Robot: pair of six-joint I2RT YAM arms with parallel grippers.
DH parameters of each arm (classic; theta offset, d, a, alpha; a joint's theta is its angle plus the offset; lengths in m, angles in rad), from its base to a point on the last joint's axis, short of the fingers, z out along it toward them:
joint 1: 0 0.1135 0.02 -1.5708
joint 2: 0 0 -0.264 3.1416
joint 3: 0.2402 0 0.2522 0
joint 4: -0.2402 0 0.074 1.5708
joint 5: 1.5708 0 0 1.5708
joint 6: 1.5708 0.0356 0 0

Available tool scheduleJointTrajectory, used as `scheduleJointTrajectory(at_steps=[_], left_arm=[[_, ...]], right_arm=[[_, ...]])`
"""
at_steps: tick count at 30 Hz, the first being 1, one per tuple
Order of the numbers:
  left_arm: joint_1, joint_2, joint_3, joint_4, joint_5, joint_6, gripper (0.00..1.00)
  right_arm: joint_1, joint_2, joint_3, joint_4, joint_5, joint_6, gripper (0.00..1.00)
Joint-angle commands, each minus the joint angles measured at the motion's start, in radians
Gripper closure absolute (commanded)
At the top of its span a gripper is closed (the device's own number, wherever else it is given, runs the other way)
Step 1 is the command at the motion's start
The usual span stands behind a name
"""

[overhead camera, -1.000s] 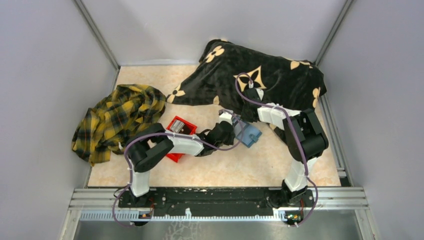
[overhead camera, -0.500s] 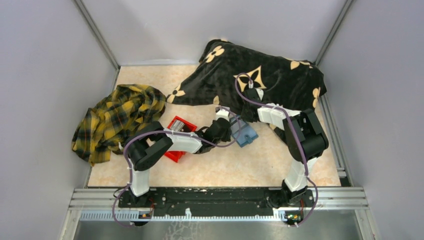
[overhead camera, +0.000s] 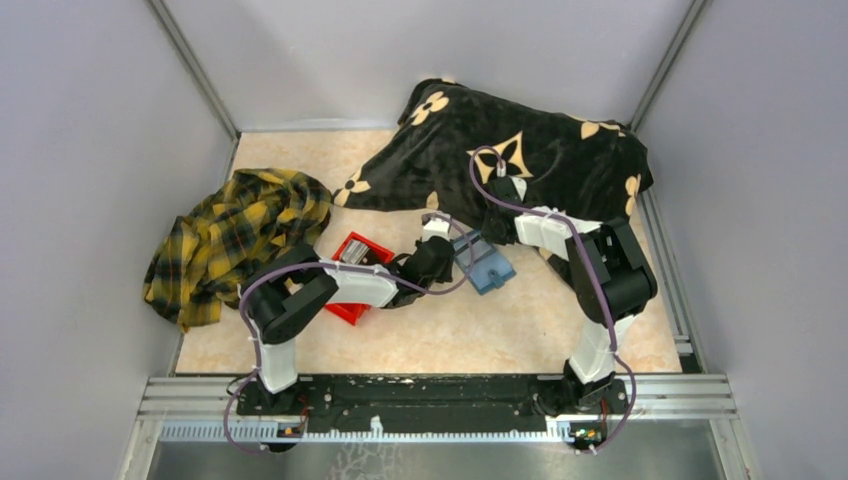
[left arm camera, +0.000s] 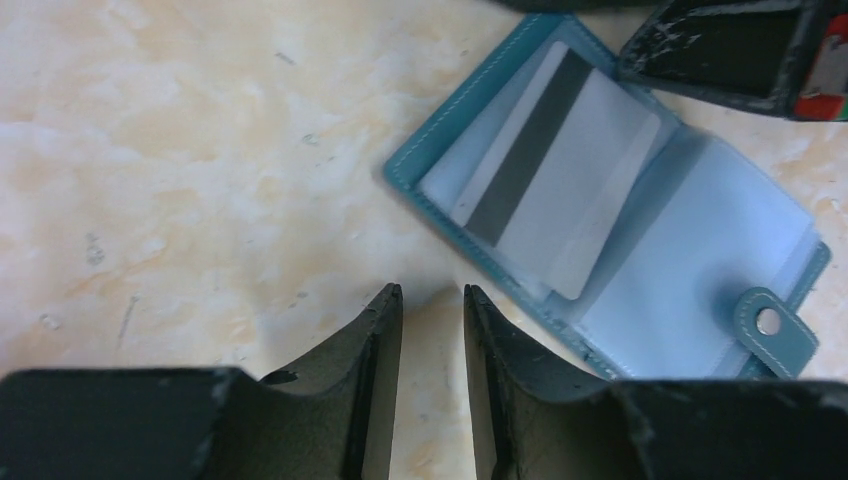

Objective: Put the credit cards into the card holder
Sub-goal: Adjust the card holder at the center of the board.

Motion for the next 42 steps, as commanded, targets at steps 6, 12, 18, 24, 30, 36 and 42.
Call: scheduleJointTrajectory(at_steps=[6, 12, 18, 24, 30, 36, 42], left_arm=[[0.009, -0.089, -0.053, -0.076, -0.078, 0.029, 0.57], [0.036, -0.078, -0.008, -0.094, -0.086, 0.064, 0.53], [0.087, -0.046, 0.062, -0.102, -0.043, 0.098, 0.50], [0.132, 0.015, 0.155, -0.100, 0.023, 0.133, 0.49], [0.146, 0.109, 0.263, -0.113, 0.074, 0.164, 0.49], [0.147, 0.181, 0.302, -0.102, 0.109, 0.164, 0.49], [0.146, 0.222, 0.316, -0.095, 0.123, 0.164, 0.50]], right_arm=[[0.010, -0.039, 0.047, -0.121, -0.005, -0.047, 0.79], [0.008, -0.105, 0.047, -0.148, 0.037, -0.059, 0.73], [0.008, -0.248, -0.035, -0.167, 0.059, -0.043, 0.72], [0.012, -0.399, -0.166, -0.182, 0.041, 0.005, 0.72], [0.040, -0.470, -0.284, -0.199, 0.012, 0.066, 0.80], [0.051, -0.484, -0.361, -0.185, -0.005, 0.109, 0.89], [0.051, -0.448, -0.394, -0.168, -0.015, 0.133, 0.93]])
